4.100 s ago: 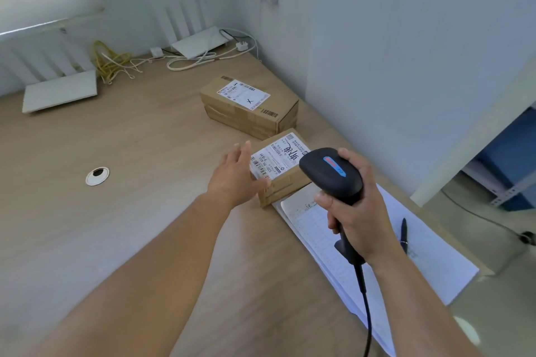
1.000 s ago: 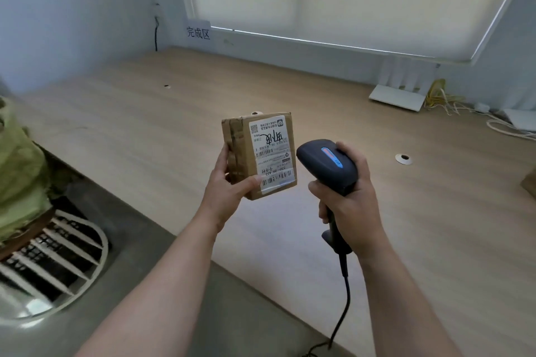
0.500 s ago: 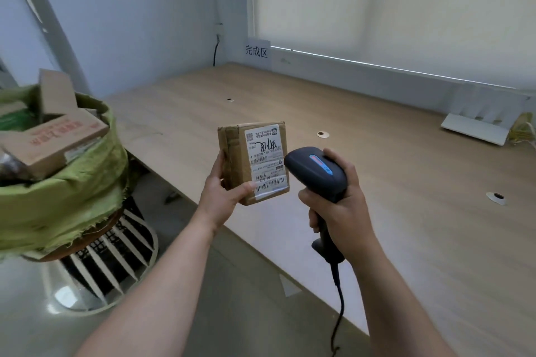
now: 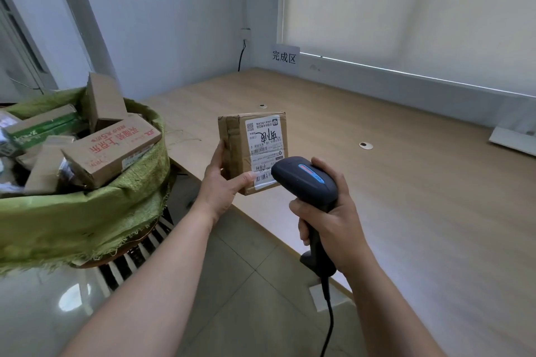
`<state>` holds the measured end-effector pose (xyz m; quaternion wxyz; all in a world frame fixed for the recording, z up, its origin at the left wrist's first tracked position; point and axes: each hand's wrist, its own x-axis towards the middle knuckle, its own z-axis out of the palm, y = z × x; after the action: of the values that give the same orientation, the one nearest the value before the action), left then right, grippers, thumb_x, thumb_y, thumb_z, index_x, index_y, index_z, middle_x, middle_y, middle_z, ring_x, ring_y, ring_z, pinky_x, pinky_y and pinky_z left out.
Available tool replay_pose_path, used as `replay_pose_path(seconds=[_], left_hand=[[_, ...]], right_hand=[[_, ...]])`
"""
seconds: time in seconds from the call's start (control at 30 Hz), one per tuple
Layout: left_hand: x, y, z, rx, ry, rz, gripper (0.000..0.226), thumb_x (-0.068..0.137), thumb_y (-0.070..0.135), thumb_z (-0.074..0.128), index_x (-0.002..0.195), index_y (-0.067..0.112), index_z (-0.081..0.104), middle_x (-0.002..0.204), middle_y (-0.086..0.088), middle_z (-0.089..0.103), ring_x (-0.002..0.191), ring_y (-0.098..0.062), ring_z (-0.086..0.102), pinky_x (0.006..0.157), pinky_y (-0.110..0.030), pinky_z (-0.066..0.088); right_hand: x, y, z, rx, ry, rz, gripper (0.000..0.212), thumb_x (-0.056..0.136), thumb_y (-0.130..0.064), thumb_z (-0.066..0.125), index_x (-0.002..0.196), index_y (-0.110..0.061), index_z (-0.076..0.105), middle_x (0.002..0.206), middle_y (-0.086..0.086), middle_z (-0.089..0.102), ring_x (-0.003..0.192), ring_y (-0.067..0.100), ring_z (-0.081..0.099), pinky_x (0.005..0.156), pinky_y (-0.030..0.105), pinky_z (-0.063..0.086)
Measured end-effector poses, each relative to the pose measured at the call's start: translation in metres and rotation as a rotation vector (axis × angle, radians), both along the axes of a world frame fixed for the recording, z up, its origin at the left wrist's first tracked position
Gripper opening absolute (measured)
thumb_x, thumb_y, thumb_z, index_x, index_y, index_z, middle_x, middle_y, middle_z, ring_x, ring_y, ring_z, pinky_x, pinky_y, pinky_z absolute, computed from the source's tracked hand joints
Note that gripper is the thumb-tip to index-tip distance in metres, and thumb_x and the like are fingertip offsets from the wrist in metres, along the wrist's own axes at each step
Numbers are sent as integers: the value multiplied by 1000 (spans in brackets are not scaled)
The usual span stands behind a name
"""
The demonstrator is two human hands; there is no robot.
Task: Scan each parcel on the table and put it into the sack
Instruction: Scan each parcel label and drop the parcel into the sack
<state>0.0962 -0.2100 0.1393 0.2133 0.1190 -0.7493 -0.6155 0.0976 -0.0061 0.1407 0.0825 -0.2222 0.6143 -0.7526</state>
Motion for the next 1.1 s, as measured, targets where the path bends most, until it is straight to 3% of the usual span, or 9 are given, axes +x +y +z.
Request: replay_pose_path(seconds=[0.17,0.37,0.53,0.77,1.1], left_hand=[[1,-16,-1,2,6,2,79,82,13,73,103,77,32,121,4,59,119,-20,54,102,-53,43],[-8,-28,-1,7,0,12,74,83,13,72,113,66,31,117,6,59,116,-17,54,103,-48,44],[-23,-40,-1,17,10,28,74,82,14,73,114,66,30,124,1,58,118,-20,53,101,-49,45],[-52,-66,0,36,15,73,74,82,14,73,118,64,31,121,4,58,114,-15,55,100,-49,47],[-73,-104,4,29,49,159,72,80,18,75,109,72,37,123,6,62,115,-16,58,98,-48,49]], right_hand=[[-3,-13,0,22,11,16,70,83,12,66,121,-45,54,94,0,68,43,27,46,43,35,43],[-17,-25,-2,23,17,36,69,83,12,66,123,-43,53,98,-3,68,43,27,46,43,34,45],[-38,-39,-2,14,16,50,70,83,13,65,123,-43,53,102,5,66,42,26,47,42,33,46],[-71,-64,-1,22,9,89,66,74,-3,71,121,-47,54,105,8,65,43,26,49,43,33,46],[-97,-95,-2,57,18,120,71,83,13,65,116,-49,56,87,1,67,42,26,48,43,34,44]])
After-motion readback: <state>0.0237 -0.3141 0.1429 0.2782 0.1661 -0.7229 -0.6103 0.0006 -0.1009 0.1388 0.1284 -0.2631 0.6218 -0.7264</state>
